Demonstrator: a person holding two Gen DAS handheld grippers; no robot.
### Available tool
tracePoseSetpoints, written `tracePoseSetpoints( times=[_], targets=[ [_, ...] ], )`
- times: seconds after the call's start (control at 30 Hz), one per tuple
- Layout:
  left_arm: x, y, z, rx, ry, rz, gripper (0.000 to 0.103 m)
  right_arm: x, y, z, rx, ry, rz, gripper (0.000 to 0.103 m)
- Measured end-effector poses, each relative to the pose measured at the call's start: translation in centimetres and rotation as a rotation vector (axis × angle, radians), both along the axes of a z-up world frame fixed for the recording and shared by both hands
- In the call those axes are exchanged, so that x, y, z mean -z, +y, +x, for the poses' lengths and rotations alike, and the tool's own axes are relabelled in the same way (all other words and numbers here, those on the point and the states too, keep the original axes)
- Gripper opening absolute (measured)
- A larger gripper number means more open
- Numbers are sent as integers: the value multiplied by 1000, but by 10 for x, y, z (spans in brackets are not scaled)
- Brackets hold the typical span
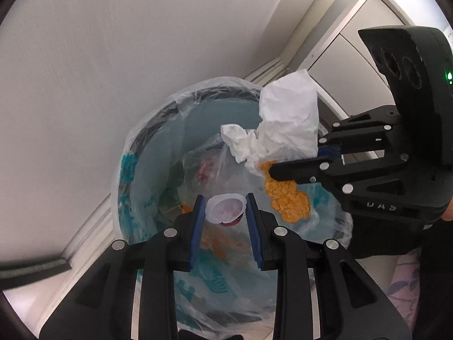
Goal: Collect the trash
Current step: 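Open the left gripper to drop the red cup into the bin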
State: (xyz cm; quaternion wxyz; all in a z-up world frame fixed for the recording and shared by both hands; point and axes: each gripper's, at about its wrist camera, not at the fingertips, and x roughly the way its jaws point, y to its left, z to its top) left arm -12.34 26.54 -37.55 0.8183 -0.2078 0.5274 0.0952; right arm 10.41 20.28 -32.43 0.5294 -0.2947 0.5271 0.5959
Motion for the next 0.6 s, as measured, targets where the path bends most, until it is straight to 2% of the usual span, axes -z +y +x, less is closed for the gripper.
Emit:
tracePoseSetpoints(
  times=[0.3, 0.6],
  targets=[
    [19, -9, 12, 64, 46, -3, 27, 17, 17, -4, -22, 23, -26, 9],
    [35, -1, 14, 45, 61, -19, 27, 32, 28, -12, -49, 18, -57, 9]
  ],
)
